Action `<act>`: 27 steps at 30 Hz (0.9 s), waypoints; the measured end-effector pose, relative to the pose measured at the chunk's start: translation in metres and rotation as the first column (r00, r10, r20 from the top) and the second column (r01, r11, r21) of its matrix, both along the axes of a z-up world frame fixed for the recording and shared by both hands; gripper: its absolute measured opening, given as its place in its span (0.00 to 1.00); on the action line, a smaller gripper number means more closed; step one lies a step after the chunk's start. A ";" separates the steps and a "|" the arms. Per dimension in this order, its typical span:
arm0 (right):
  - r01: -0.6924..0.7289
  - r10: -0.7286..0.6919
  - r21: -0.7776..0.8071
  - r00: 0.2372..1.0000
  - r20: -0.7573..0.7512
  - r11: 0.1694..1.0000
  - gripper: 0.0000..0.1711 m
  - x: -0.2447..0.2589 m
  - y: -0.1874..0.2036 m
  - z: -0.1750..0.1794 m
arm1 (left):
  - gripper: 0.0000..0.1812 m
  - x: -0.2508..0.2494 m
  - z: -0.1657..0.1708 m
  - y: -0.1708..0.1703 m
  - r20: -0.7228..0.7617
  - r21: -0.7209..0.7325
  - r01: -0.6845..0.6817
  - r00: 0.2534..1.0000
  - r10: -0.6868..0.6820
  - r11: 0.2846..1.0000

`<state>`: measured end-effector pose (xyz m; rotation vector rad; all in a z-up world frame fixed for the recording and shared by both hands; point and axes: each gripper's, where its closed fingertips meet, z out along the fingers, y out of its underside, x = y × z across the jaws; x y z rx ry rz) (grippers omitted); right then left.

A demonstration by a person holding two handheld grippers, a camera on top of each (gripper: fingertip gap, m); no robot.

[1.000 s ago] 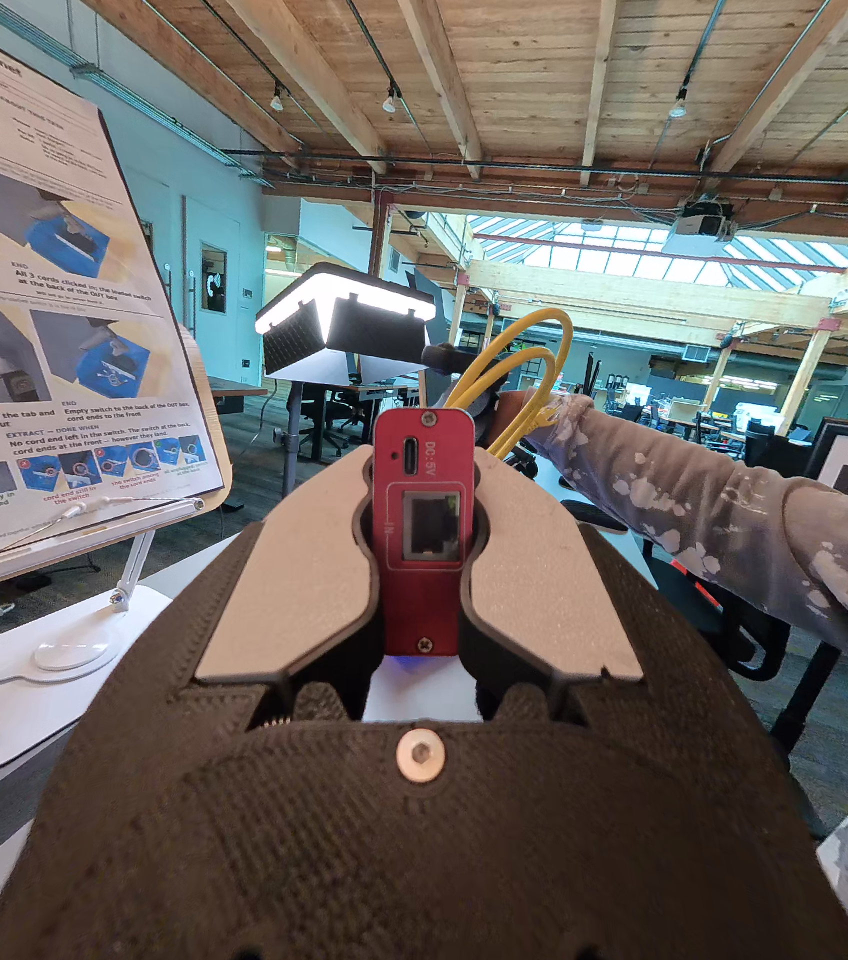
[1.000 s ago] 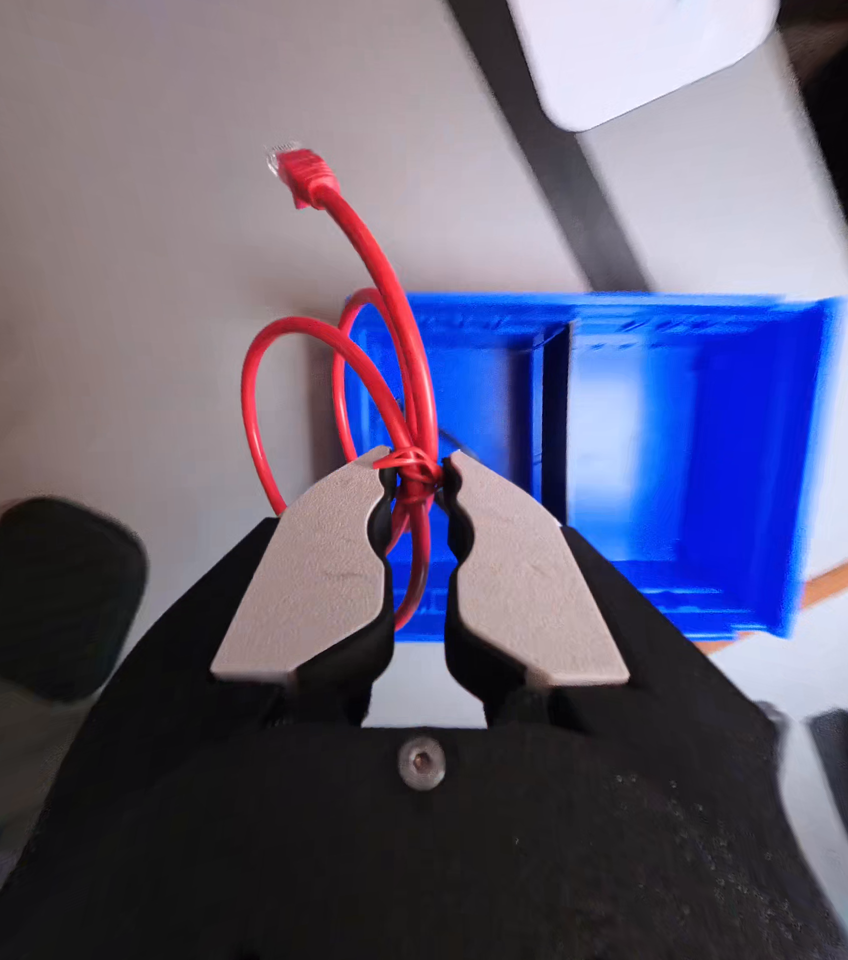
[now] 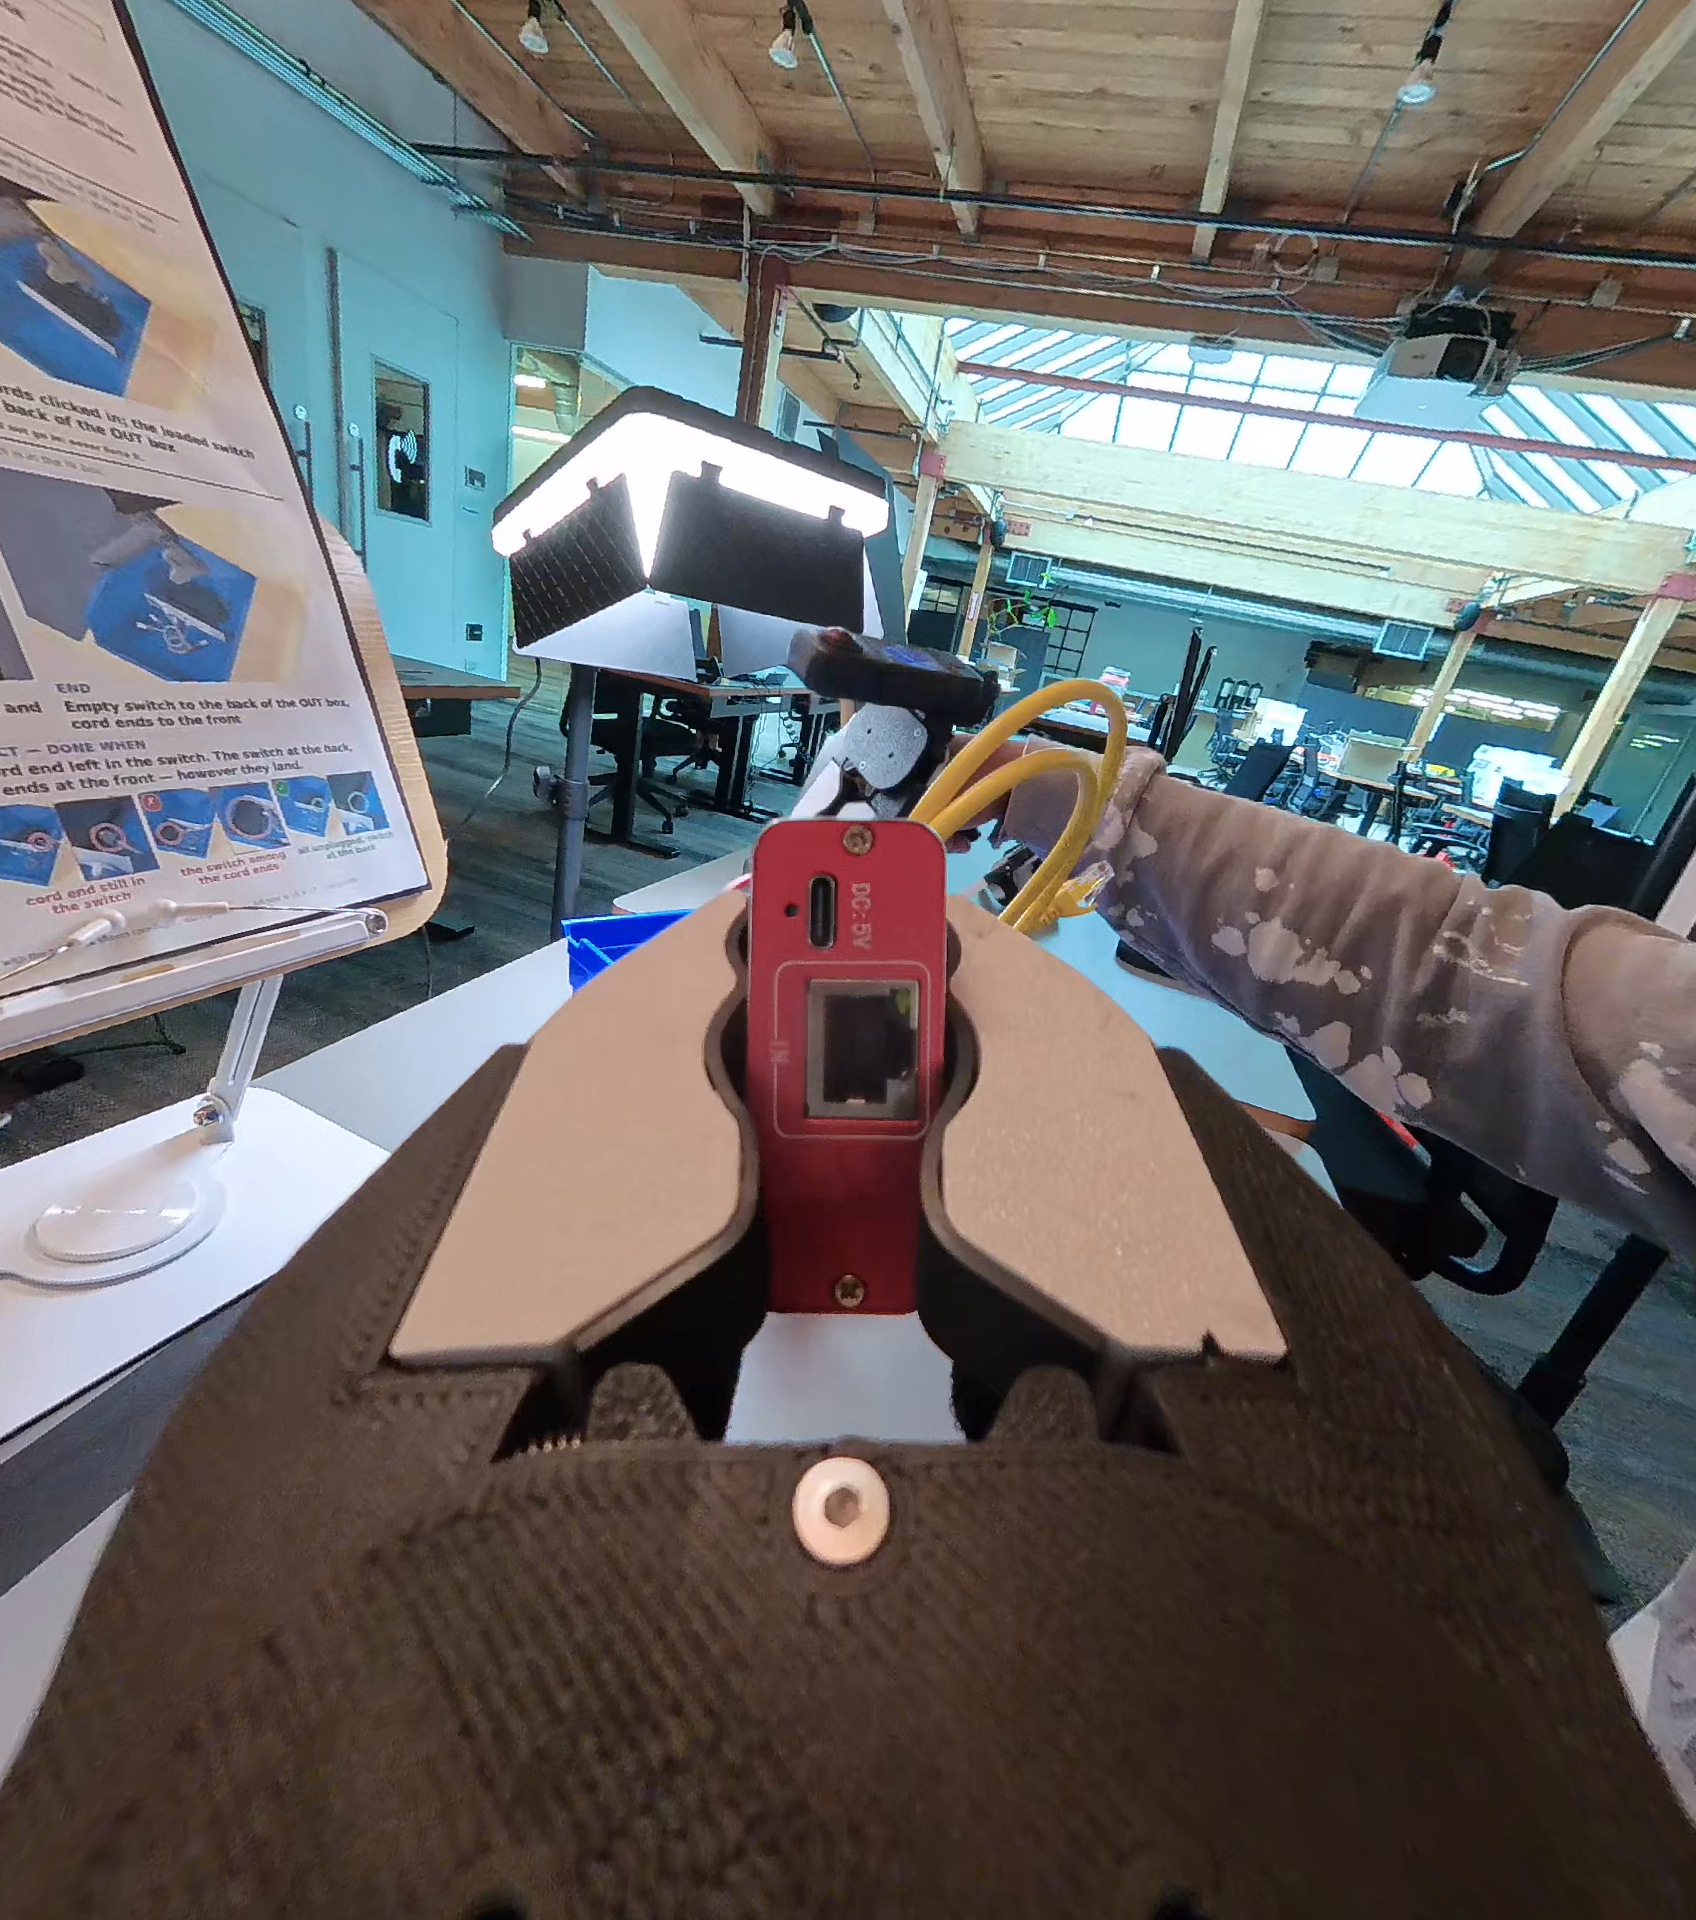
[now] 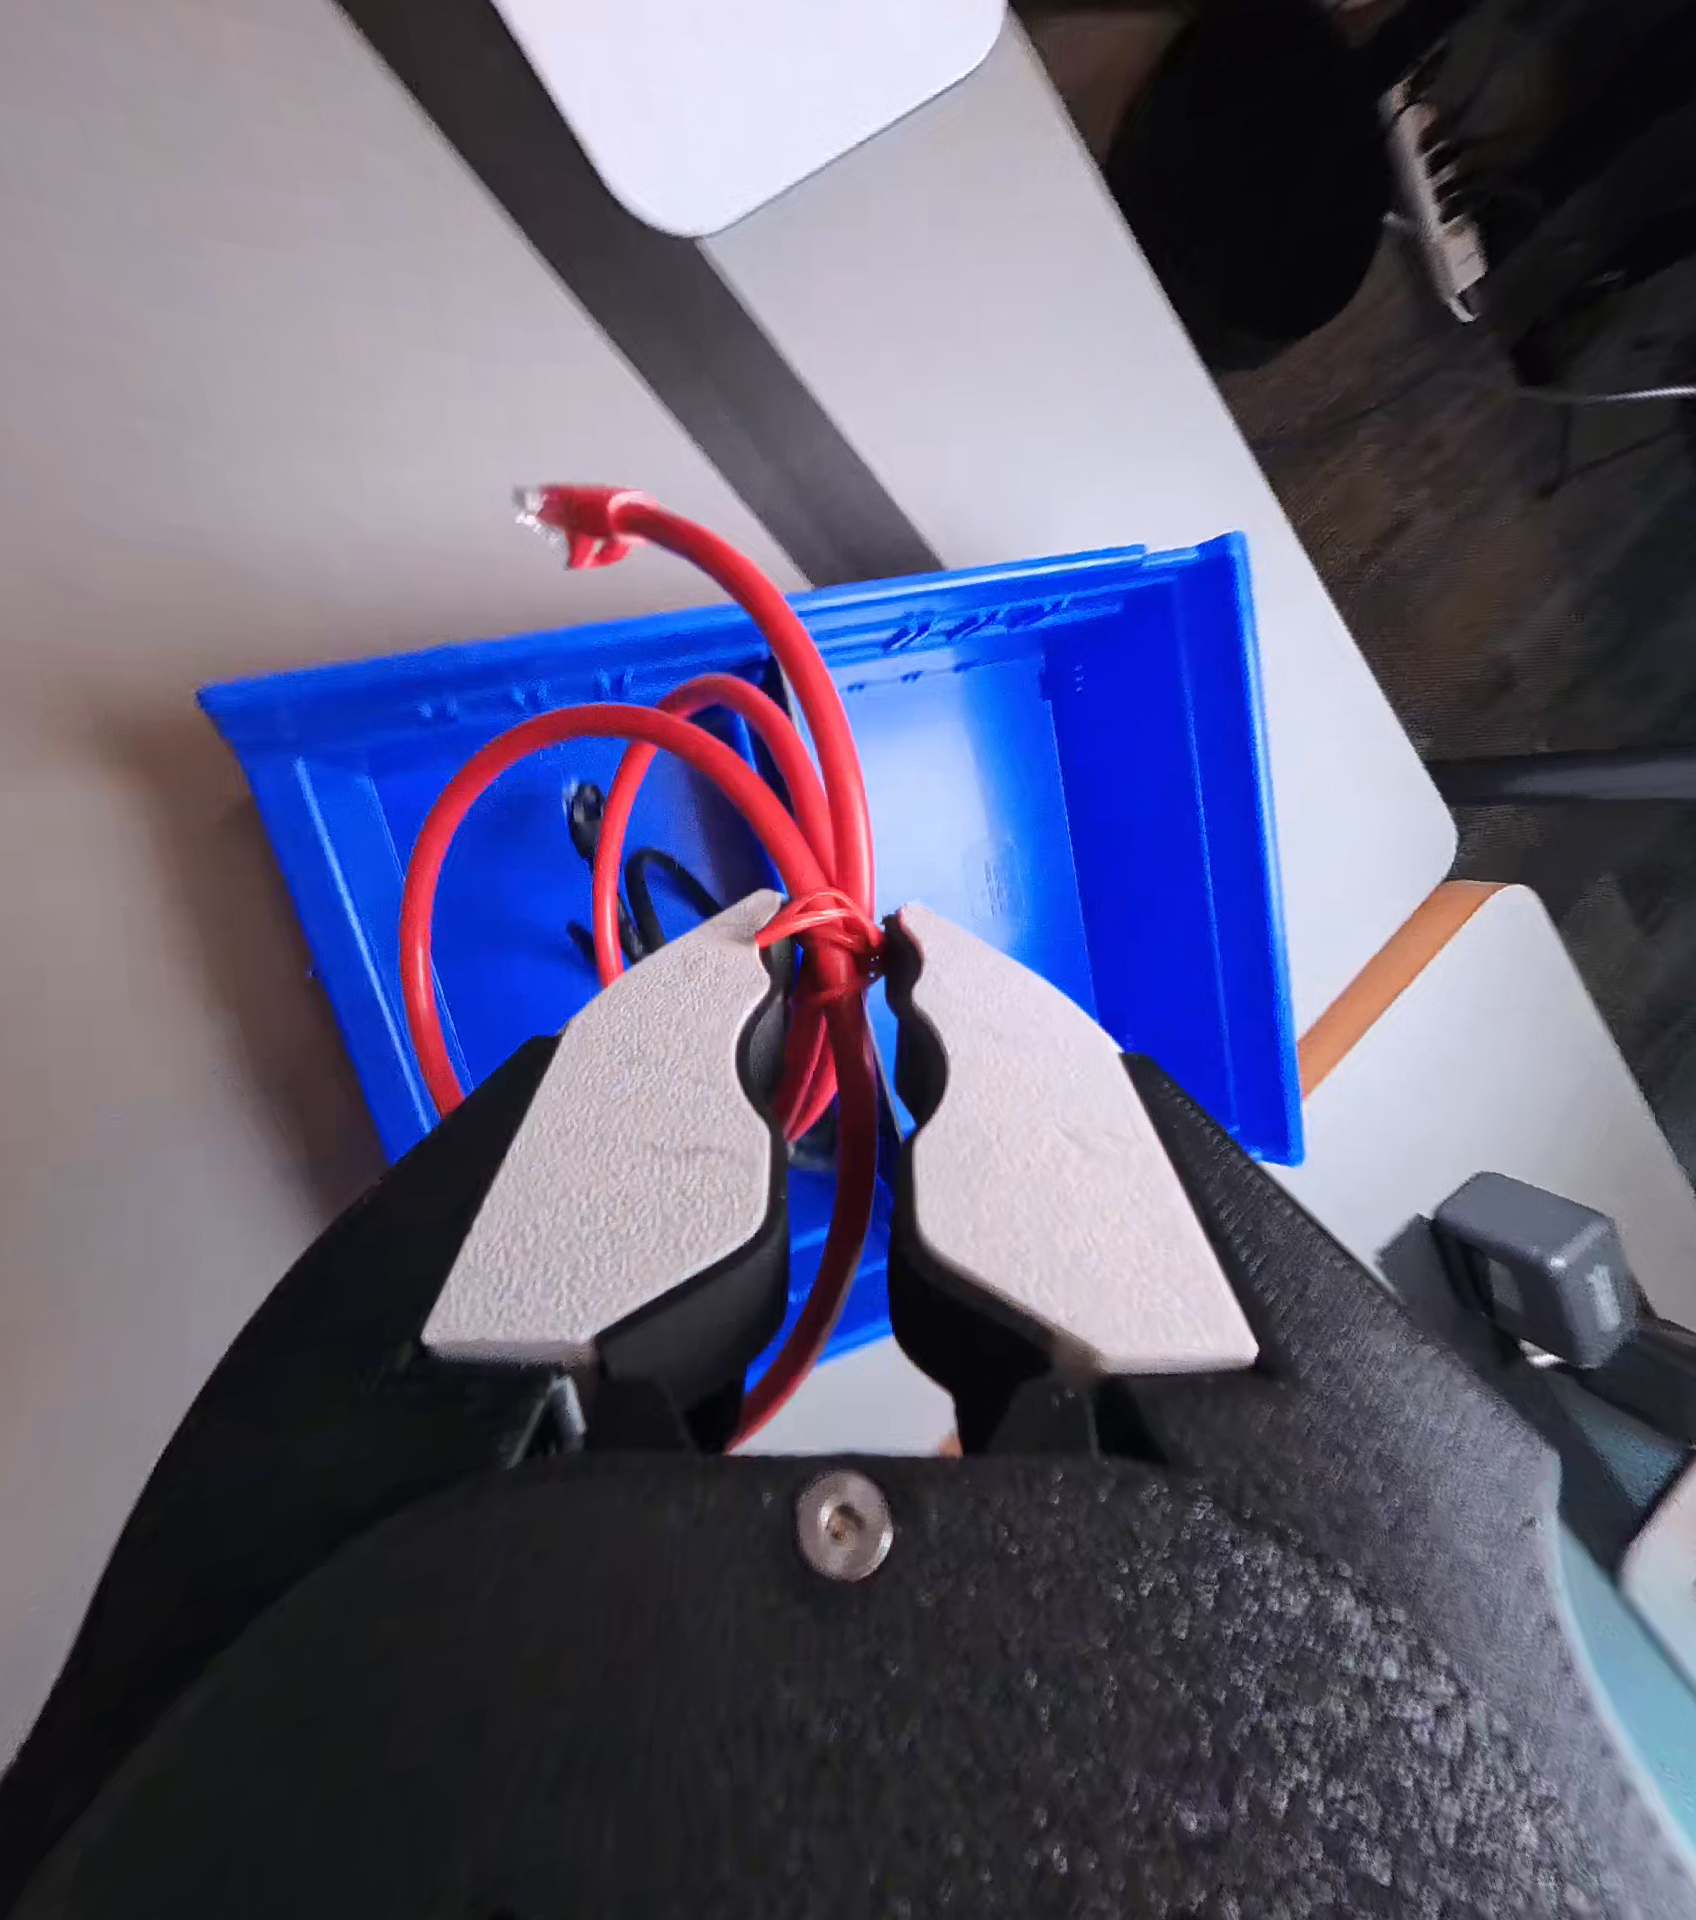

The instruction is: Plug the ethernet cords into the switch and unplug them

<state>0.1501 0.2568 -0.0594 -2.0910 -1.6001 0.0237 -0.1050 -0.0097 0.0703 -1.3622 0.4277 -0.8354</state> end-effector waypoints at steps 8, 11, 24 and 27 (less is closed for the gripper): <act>-0.023 0.029 0.078 0.996 -0.081 0.997 0.10 0.026 0.001 -0.046 | 0.16 -0.002 0.004 -0.004 0.004 0.012 0.000 1.000 0.000 1.000; -0.059 0.085 0.190 0.988 -0.132 0.980 0.09 0.036 0.006 -0.059 | 0.16 -0.003 0.004 -0.002 0.015 0.009 0.000 1.000 0.000 1.000; -0.207 0.258 0.247 0.946 -0.195 0.947 0.09 0.052 -0.025 -0.056 | 0.16 0.006 -0.010 0.008 -0.005 -0.032 0.006 1.000 -0.006 0.999; -0.199 0.251 0.324 0.960 -0.127 0.925 0.09 0.051 -0.019 -0.061 | 0.16 0.007 -0.009 0.006 -0.015 -0.026 0.003 1.000 -0.003 1.000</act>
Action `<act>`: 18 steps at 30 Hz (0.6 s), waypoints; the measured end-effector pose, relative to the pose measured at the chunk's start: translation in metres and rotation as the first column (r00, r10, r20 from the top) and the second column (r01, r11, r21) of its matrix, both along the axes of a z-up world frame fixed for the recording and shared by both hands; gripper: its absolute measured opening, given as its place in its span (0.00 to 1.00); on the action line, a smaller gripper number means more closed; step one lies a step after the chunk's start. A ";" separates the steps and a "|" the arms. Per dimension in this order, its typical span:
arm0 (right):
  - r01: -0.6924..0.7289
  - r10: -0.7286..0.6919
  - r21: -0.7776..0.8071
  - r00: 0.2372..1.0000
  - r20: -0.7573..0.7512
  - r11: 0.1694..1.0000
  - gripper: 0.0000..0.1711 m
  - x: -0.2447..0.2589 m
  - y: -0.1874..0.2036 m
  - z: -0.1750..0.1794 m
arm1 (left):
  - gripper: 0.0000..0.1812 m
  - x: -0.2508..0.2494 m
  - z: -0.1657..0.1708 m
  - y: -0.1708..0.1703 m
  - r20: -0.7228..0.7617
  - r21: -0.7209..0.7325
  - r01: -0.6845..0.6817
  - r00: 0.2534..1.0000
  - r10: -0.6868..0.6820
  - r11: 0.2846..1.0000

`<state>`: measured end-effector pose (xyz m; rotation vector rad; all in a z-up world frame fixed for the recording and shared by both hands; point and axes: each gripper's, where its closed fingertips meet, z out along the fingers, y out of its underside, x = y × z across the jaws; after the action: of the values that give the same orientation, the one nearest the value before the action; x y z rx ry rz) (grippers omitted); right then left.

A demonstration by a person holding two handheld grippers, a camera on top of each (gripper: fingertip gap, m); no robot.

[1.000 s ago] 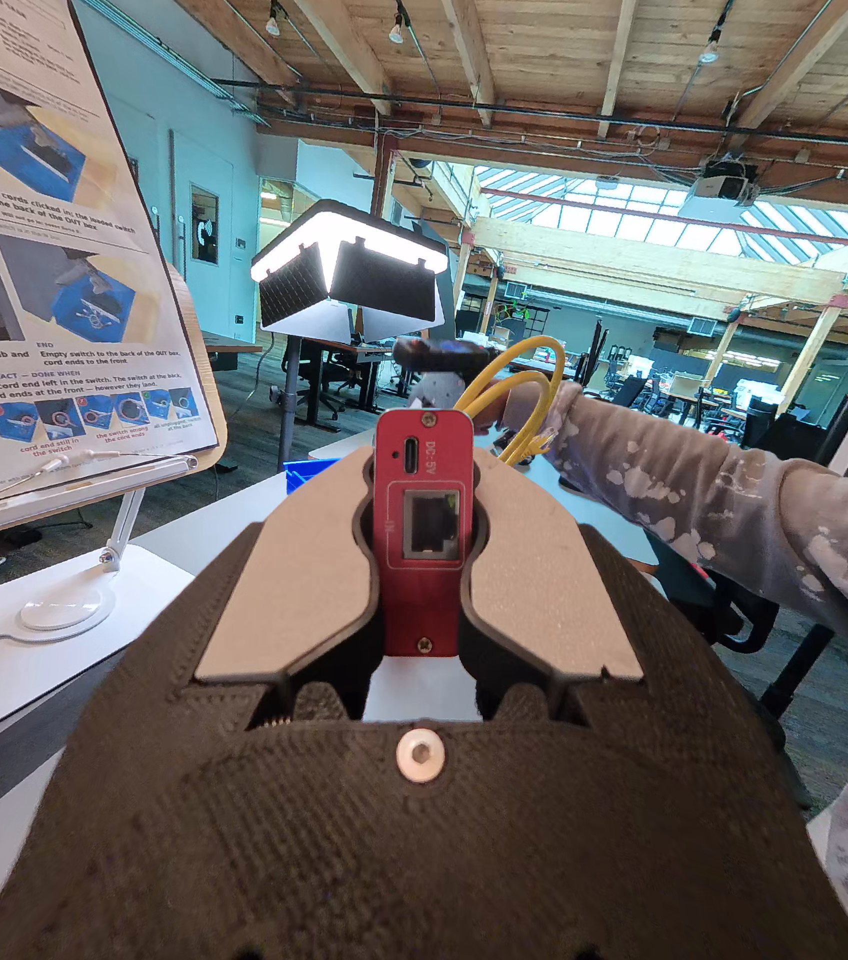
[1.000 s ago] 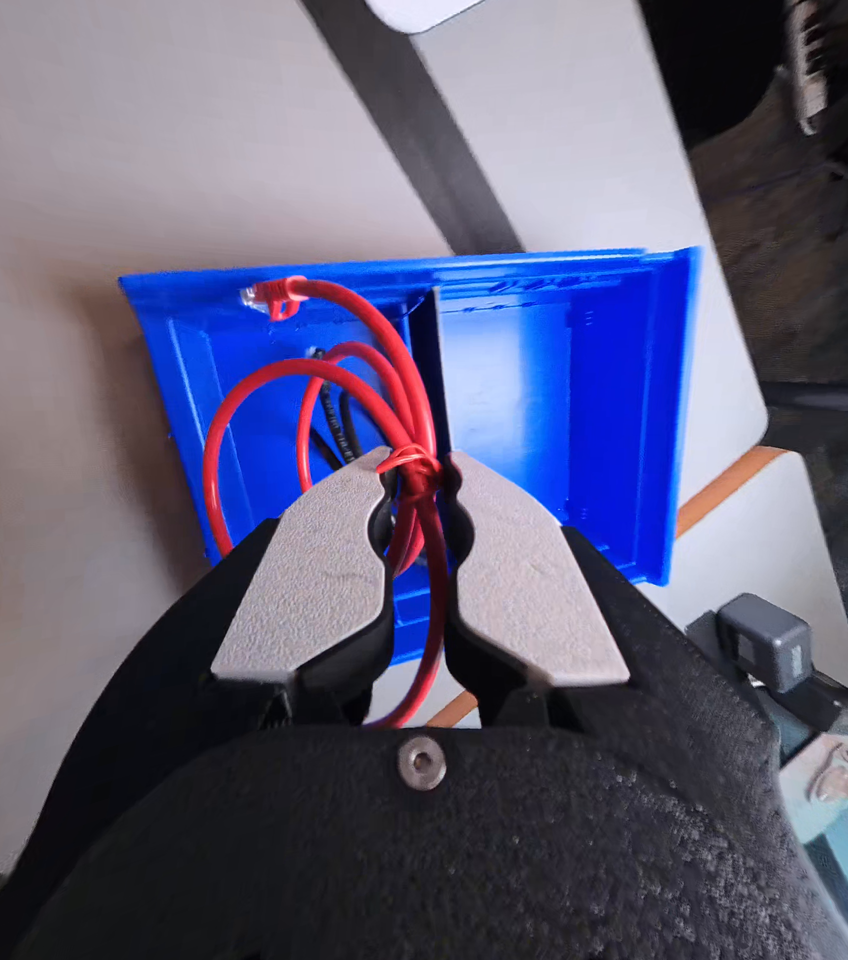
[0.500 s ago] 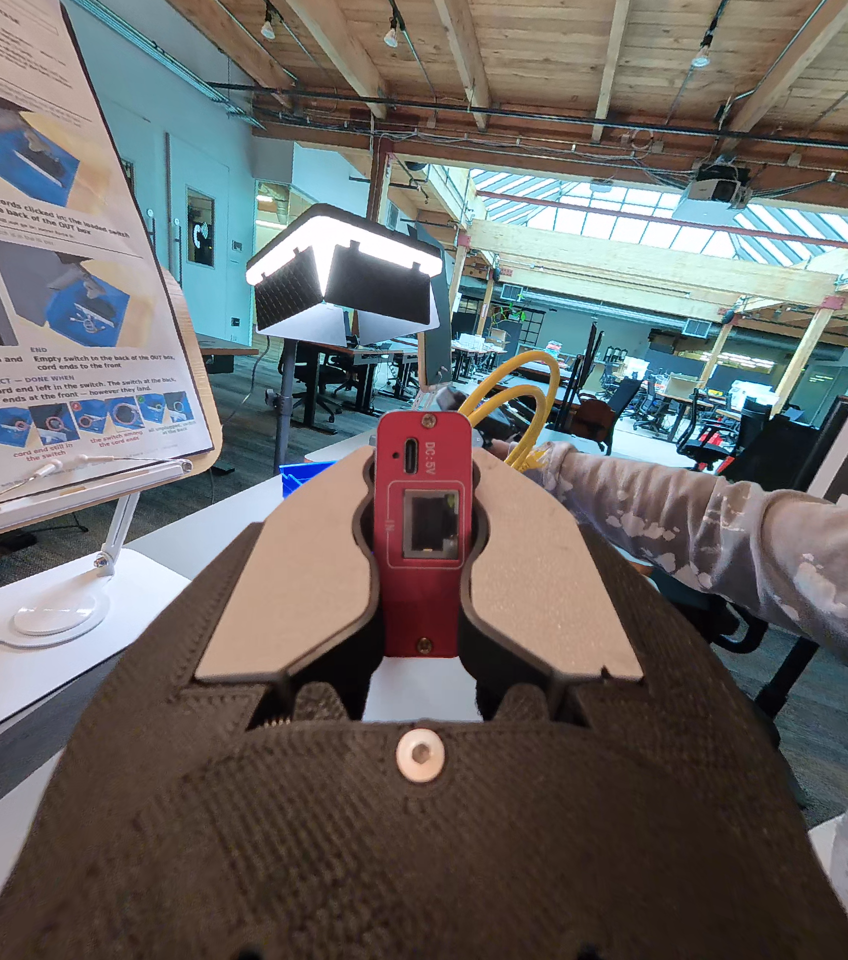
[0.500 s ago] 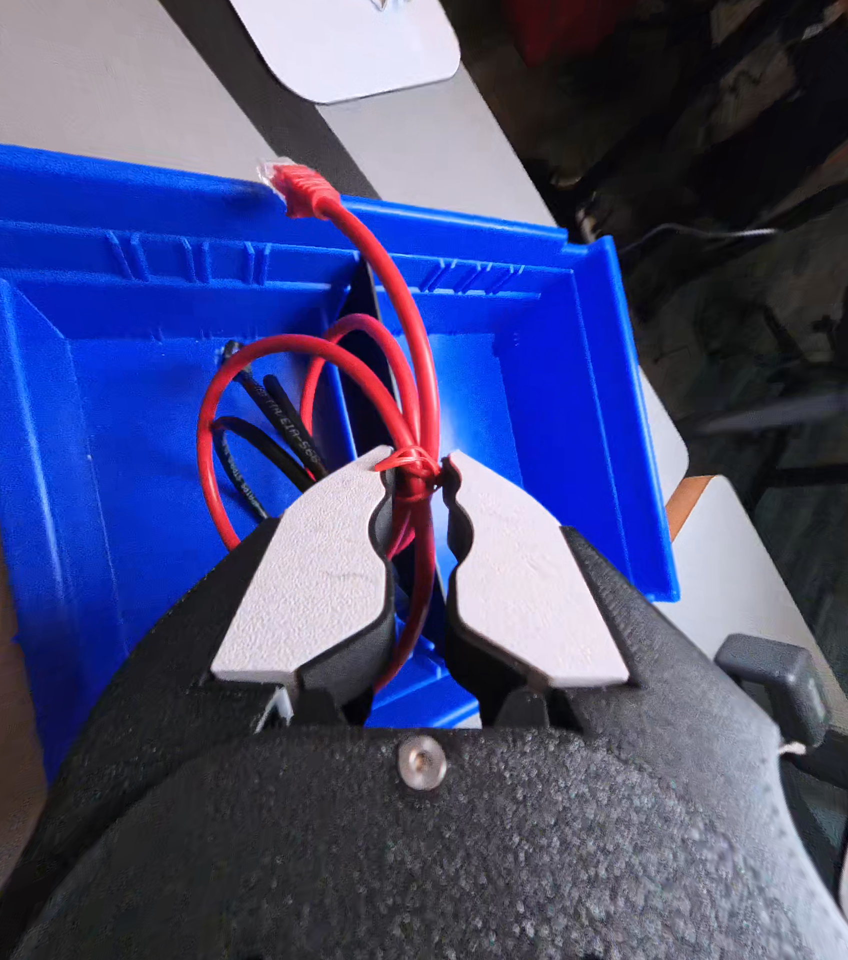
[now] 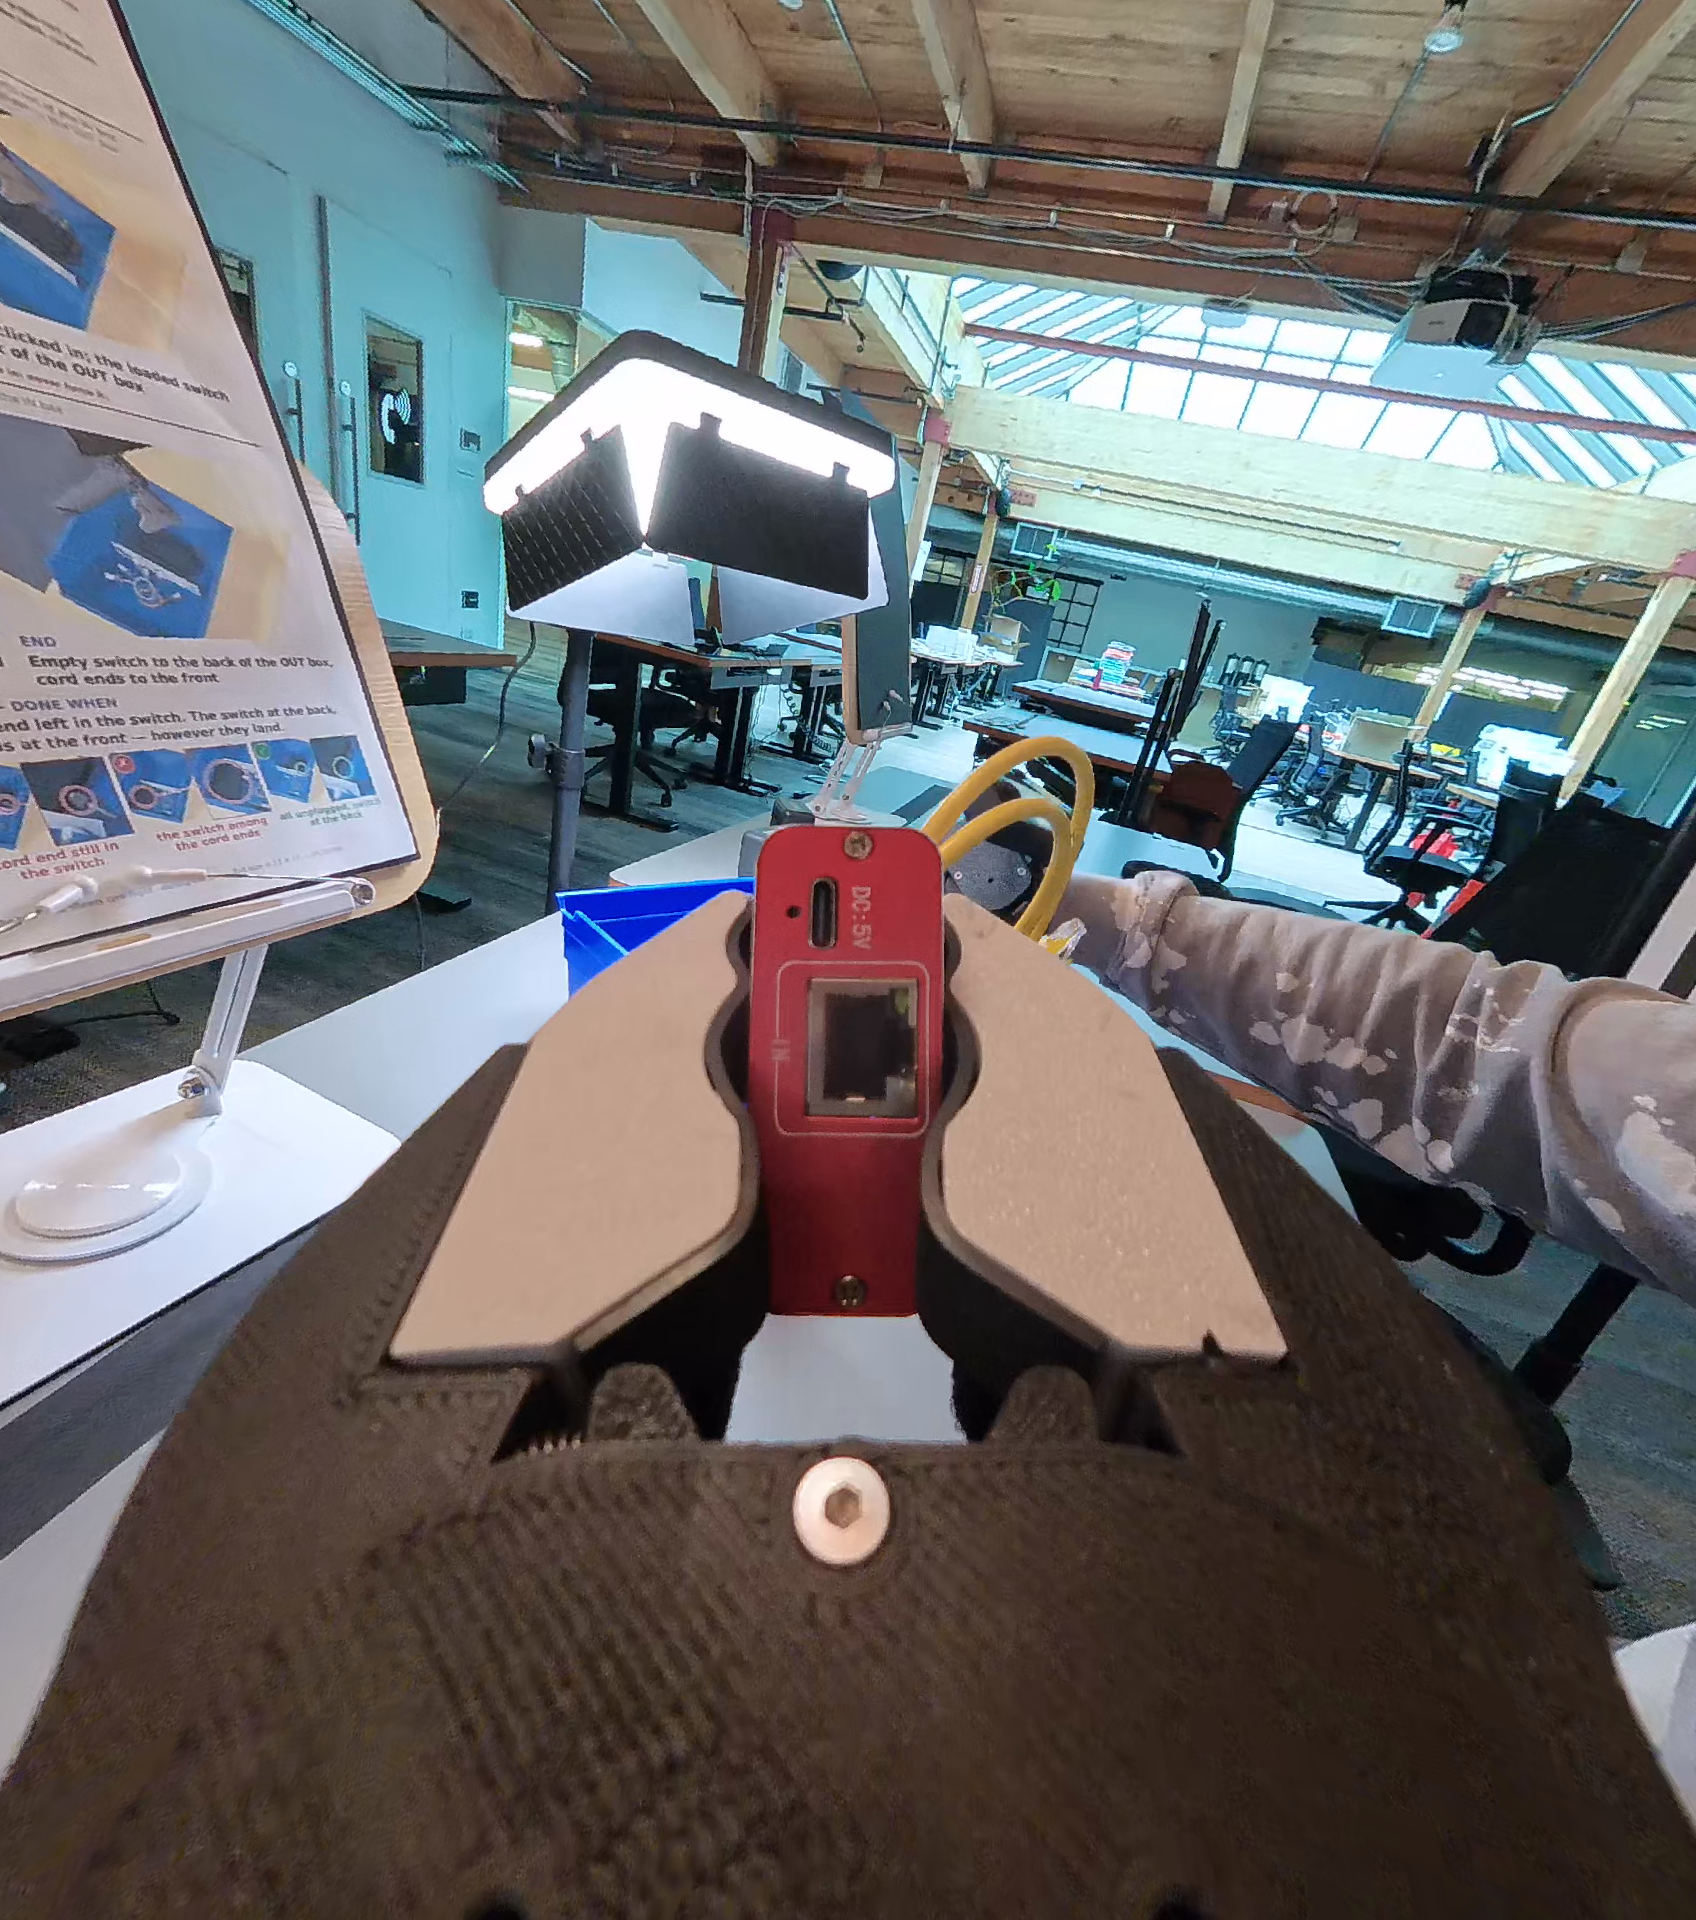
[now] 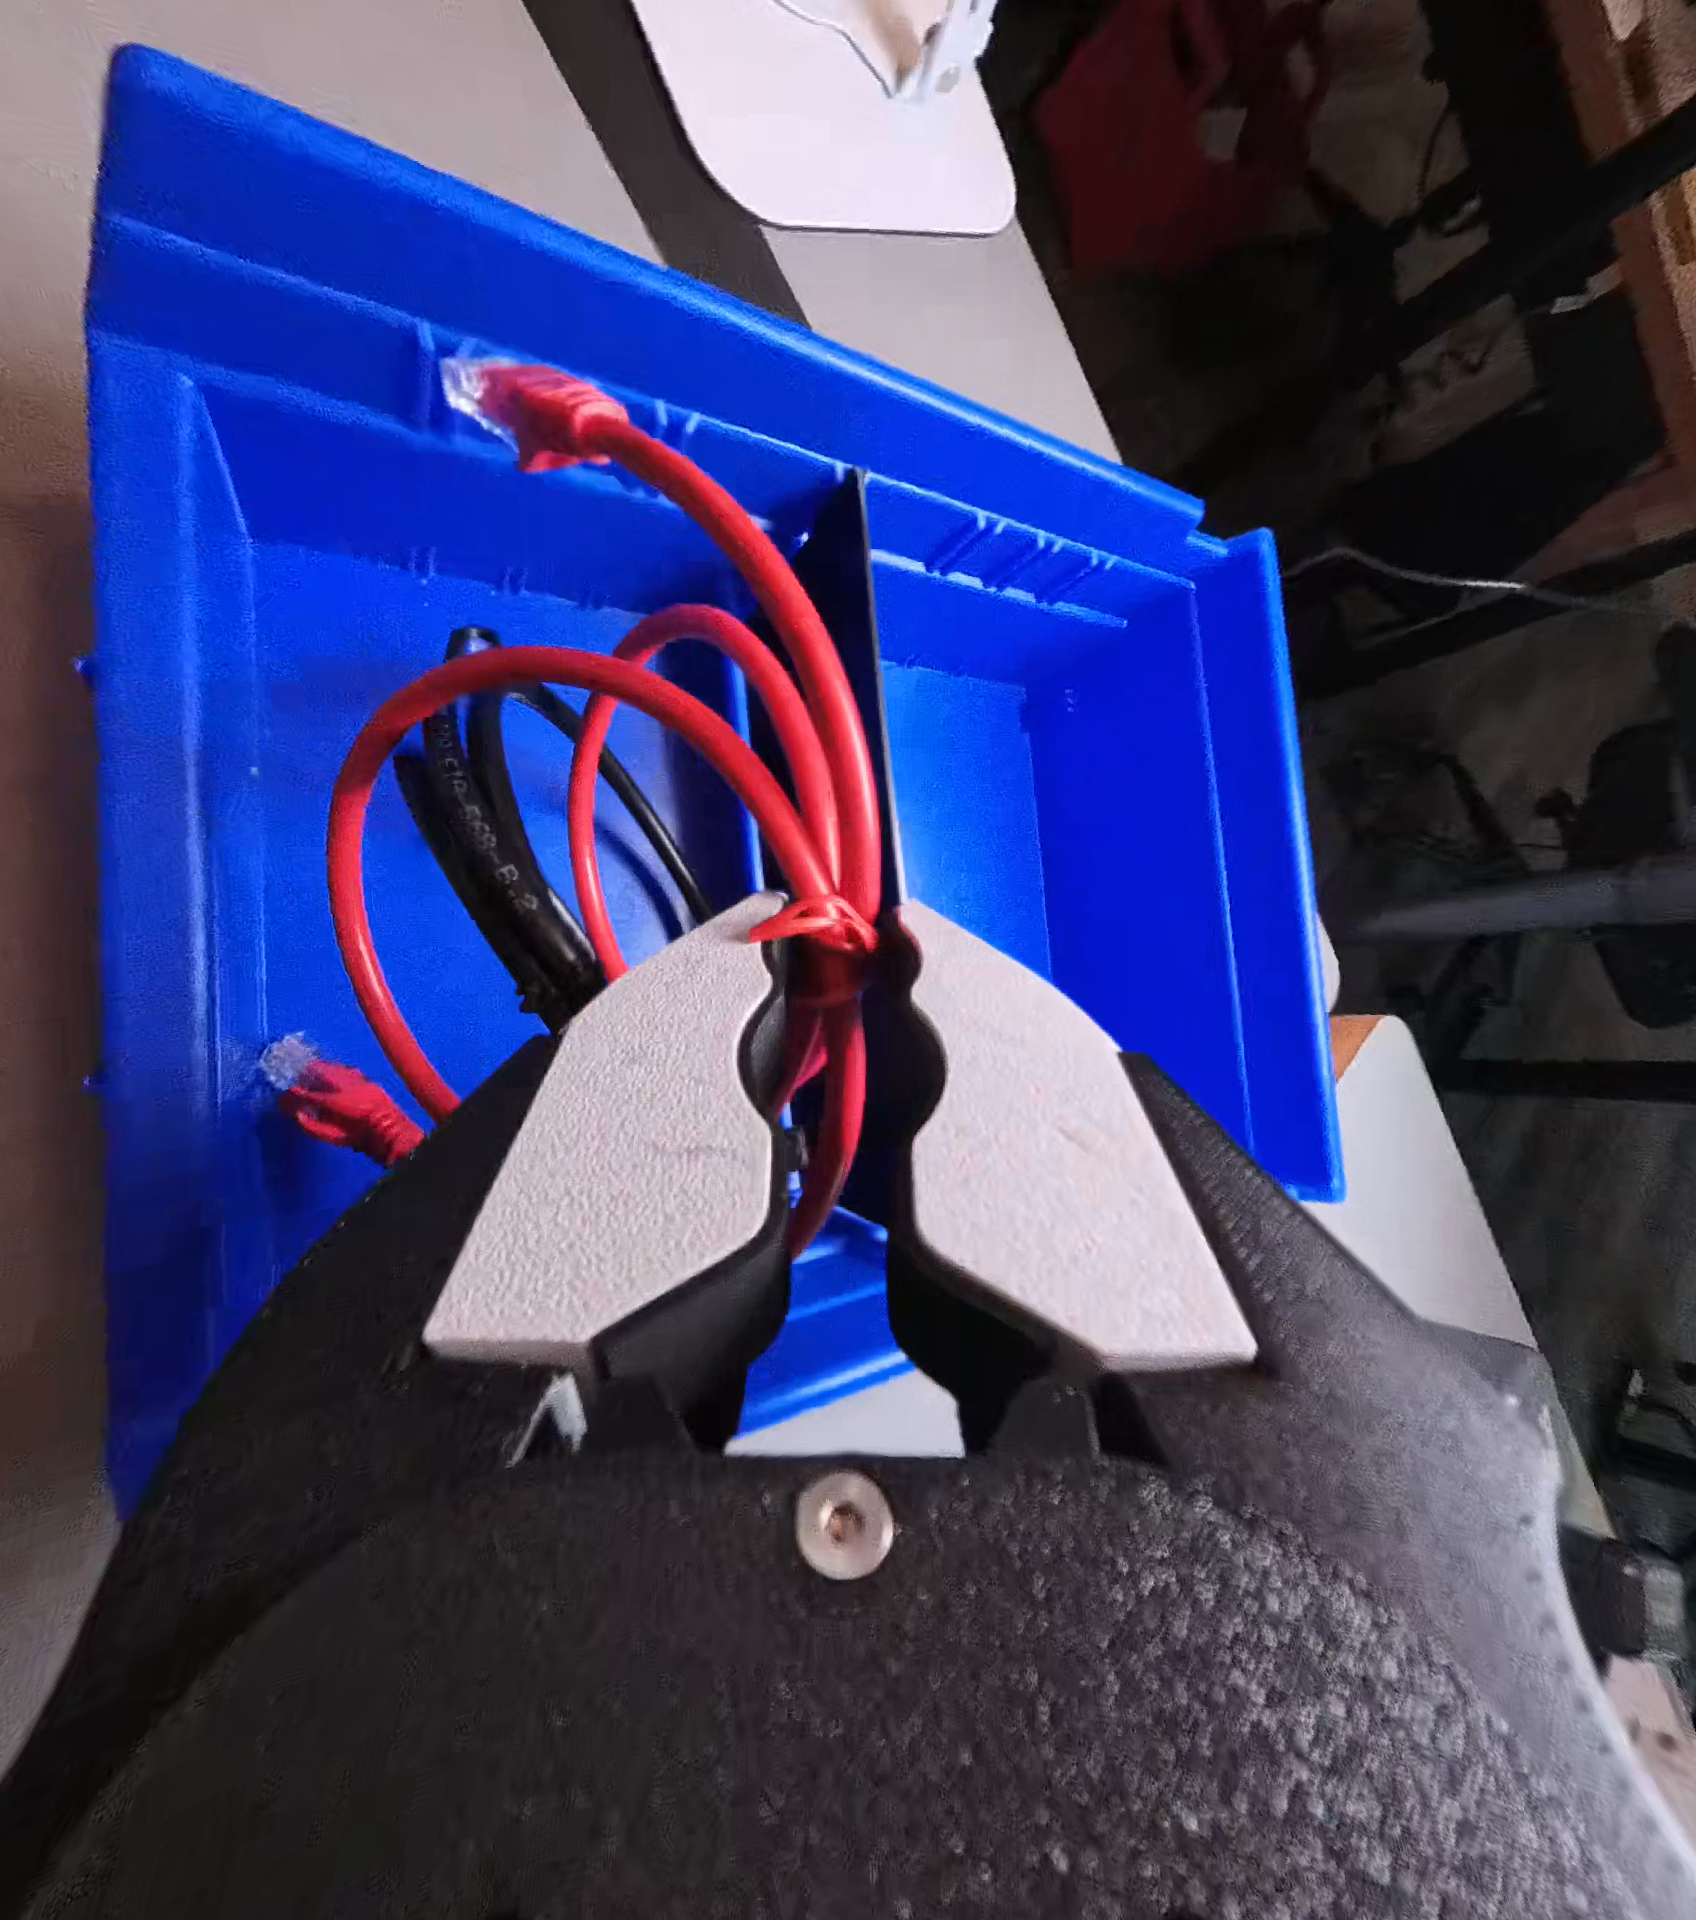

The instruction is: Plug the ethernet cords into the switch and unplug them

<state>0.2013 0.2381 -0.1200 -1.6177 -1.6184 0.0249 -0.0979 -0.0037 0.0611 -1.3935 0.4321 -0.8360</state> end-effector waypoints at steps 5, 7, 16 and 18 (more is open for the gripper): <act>0.085 -0.080 0.081 0.995 -0.067 0.993 0.09 -0.004 0.018 0.023 | 0.16 -0.003 0.000 0.001 0.014 -0.006 -0.001 1.000 0.001 1.000; 0.085 -0.084 0.027 0.996 -0.015 0.996 0.09 -0.003 0.016 0.014 | 0.17 -0.004 -0.001 0.001 0.013 -0.008 -0.002 1.000 0.002 1.000; 0.192 -0.196 0.068 0.979 0.061 0.979 0.09 0.002 0.031 0.014 | 0.16 -0.006 -0.001 0.002 0.013 -0.008 -0.007 1.000 0.007 1.000; 0.222 -0.222 0.109 0.975 -0.006 0.969 0.09 0.002 0.037 0.034 | 0.17 -0.006 -0.002 0.002 0.013 -0.009 -0.008 1.000 0.008 1.000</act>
<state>0.2034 0.2749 -0.0861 -1.7052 -1.4093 -0.1821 -0.1039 -0.0014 0.0591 -1.3964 0.4132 -0.8411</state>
